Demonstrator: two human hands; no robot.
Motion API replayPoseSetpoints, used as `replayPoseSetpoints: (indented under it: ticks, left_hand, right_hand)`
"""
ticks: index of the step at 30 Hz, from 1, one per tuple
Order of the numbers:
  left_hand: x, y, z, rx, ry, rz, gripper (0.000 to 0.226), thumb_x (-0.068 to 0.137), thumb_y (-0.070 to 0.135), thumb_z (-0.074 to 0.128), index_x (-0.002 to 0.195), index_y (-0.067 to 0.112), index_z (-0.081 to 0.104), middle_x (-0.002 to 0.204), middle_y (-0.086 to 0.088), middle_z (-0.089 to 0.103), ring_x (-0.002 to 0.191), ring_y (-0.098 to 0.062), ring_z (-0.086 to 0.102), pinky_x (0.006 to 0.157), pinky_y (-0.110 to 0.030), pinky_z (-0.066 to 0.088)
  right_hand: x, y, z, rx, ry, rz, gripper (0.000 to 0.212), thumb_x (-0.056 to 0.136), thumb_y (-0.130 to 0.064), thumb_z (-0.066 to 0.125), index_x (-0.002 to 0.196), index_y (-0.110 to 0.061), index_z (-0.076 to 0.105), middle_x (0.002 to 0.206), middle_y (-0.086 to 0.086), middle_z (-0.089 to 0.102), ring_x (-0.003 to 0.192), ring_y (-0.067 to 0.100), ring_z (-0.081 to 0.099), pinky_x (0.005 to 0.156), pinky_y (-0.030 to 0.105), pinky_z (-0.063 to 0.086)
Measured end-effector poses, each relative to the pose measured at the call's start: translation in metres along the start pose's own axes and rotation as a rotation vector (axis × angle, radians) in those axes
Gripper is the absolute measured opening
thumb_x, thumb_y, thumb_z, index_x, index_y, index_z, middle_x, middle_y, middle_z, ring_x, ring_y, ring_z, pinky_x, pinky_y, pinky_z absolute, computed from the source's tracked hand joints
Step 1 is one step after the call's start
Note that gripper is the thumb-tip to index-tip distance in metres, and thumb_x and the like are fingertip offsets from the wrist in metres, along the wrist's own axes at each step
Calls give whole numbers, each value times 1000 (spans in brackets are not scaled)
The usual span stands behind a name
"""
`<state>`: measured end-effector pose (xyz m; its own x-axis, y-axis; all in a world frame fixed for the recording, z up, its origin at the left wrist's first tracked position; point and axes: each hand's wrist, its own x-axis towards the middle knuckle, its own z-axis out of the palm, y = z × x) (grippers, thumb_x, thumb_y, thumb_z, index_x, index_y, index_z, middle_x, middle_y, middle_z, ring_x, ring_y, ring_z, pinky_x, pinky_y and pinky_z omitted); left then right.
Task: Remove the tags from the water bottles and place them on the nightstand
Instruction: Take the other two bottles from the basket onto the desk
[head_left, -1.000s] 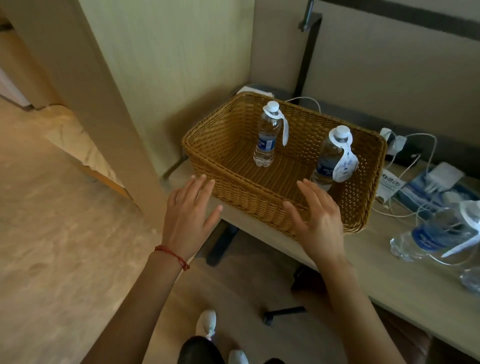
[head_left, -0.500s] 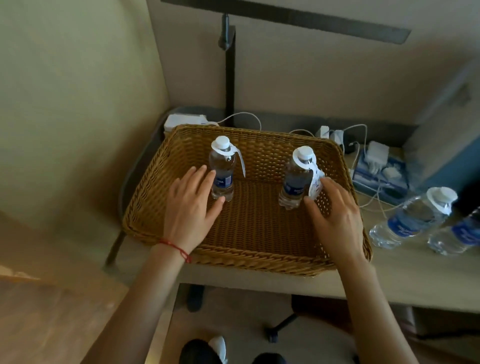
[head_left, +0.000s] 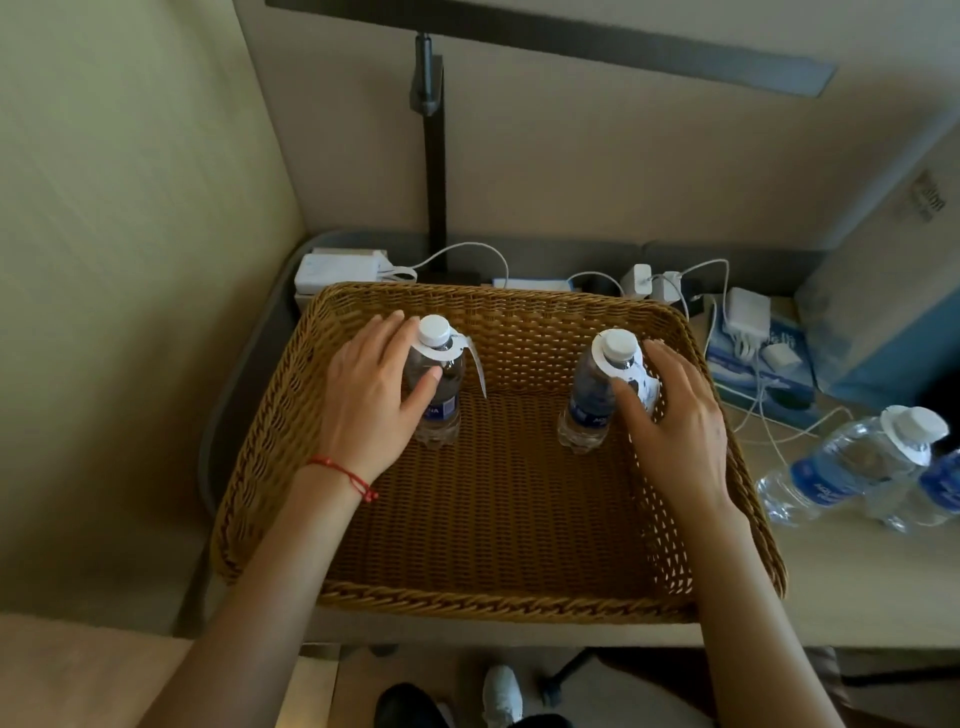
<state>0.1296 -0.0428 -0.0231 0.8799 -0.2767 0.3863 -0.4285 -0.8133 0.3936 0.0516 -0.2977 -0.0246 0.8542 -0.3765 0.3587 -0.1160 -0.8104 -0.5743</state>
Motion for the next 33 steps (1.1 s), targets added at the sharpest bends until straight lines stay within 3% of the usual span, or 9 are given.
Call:
replayPoseSetpoints:
  ticks: [8,15,20,24,29,33]
  left_hand:
    - [37,-1,17,-288,19,-143,49,88,24,58,132,7,45,135,-12,49,126,-22,43,98,-24,31]
    - [47,-8,27,-467,35,-189,45,82,18,65,124,8,53,121,-10,61,112,-17,55,92,-28,45]
    - [46,-12,35,-502,26,-212,40,77,16,70,115,7,60,115,-10,64,108,-17,56,84,-17,43]
    - [46,-15,37,-546,22,-245,37,76,16,71,111,7,62,111,-10,66,106,-20,58,88,-31,47]
    - [47,-19,39,-599,-17,-267,33,78,19,69,110,11,63,105,-4,66,103,-21,60,86,-35,50]
    - [48,-18,41,-572,7,-229,34,80,19,67,112,9,62,104,-1,63,100,-17,58,80,-24,48]
  right_hand:
    - [36,12,6,114,-59,15,51,89,-35,56,136,-17,43,140,4,48,128,19,43,99,32,35]
    - [49,24,16,309,-147,119,49,87,-32,59,133,-18,47,134,3,54,120,17,50,93,27,43]
    - [54,29,22,356,-159,100,44,86,-29,61,127,-18,53,126,-4,57,109,5,50,75,6,38]
    - [56,33,25,364,-190,103,45,83,-29,63,125,-17,54,114,-11,55,103,3,49,68,5,40]
    - [57,36,28,374,-206,77,41,81,-28,66,120,-17,57,108,-11,57,96,2,53,70,10,43]
    - [58,37,32,360,-169,80,41,79,-27,68,118,-17,59,105,-13,57,96,3,53,66,7,40]
